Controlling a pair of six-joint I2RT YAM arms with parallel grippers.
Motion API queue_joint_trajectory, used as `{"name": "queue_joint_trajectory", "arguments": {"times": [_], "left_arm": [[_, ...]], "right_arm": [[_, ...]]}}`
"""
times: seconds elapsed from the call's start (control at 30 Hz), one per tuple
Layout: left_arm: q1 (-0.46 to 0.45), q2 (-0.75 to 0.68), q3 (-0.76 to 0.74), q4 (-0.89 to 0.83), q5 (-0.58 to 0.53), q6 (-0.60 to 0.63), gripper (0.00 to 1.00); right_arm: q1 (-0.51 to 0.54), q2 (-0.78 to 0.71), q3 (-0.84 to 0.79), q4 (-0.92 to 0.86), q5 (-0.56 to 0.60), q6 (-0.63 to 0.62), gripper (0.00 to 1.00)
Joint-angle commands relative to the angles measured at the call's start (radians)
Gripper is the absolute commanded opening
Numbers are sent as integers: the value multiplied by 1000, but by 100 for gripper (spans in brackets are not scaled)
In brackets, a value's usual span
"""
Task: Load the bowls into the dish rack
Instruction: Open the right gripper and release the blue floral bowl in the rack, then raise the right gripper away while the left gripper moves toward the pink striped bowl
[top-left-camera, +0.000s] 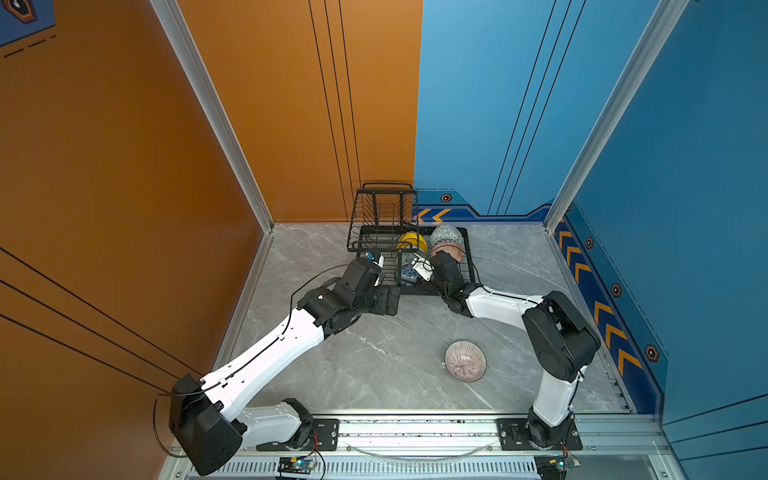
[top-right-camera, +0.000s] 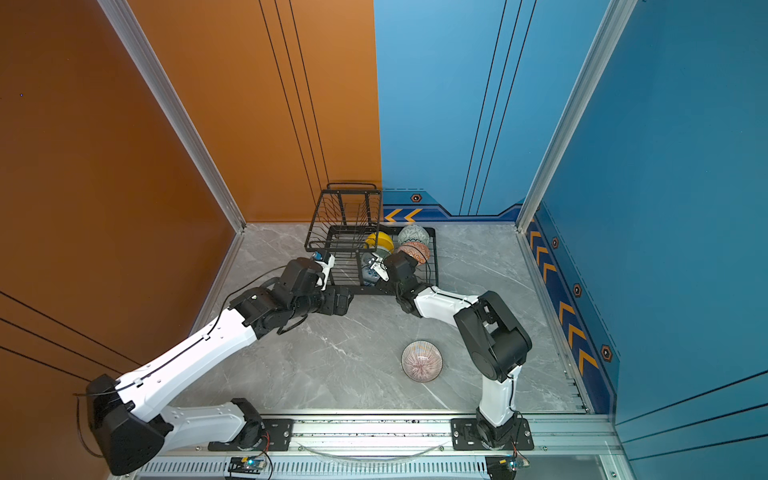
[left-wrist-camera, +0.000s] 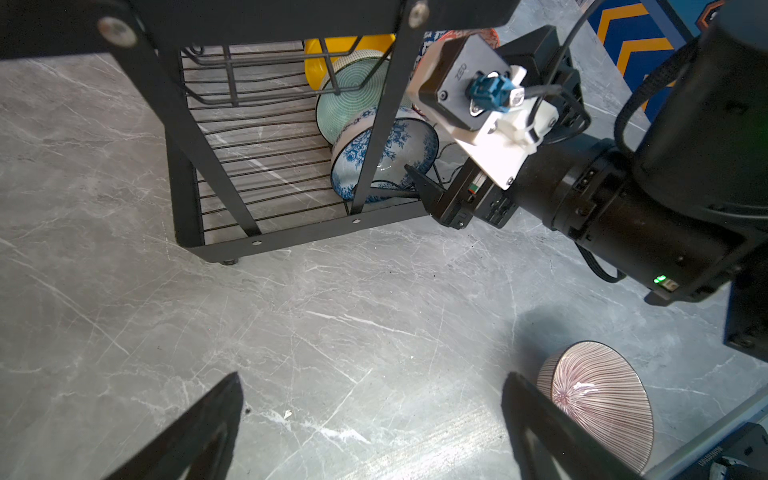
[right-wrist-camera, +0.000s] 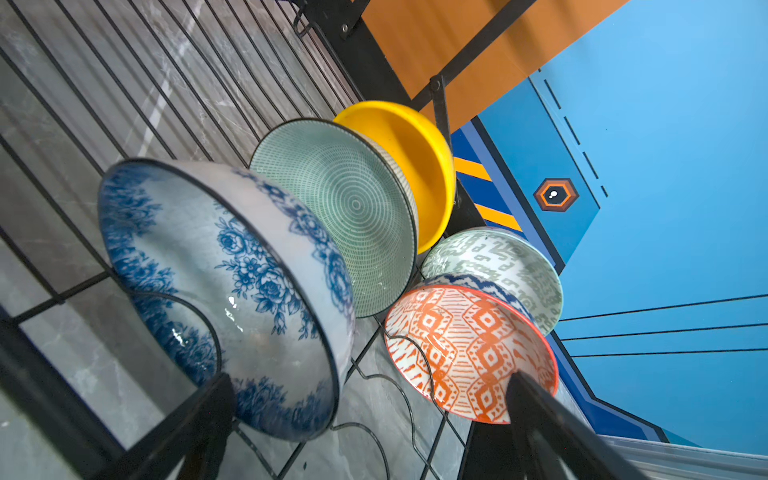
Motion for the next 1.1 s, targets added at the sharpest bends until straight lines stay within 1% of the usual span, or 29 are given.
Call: {"name": "queue_joint_trajectory", "arguments": {"times": [0.0, 0.37, 0.47, 0.53, 0.6, 0.67, 0.77, 0.87, 0.97, 1.07], "left_arm": [[-9, -29, 10, -14, -17, 4, 98], [-15, -69, -13, -24, -32, -22, 98], [-27, -86, -25, -24, -34, -36, 98], [-41, -96, -34, -23, -40, -44, 98], [-63, -104, -41, -23, -47, -50, 98], [-81, -107, -50, -24, -43, -60, 98], [-118, -104, -64, -23, -40, -78, 98], [-169, -95, -76, -24, -52, -100, 98], [-227, -77, -82, -23, -74, -127, 98], [-297, -48, -82, -20, -104, -159, 98]], "right_arm": [[-3, -51, -27, 3, 22, -4, 100], [8, -156, -115, -12, 62, -12, 100], [13, -209, -141, -37, 68, 14, 100], [10, -252, -150, -78, 54, 62, 100], [-8, -296, -143, -151, 9, 134, 100], [-44, -337, -103, -287, -80, 234, 100], [-97, -360, -23, -467, -168, 366, 100], [-138, -358, 52, -625, -243, 437, 100], [-169, -341, 123, -752, -282, 488, 100], [-193, -335, 162, -813, -307, 525, 100]]}}
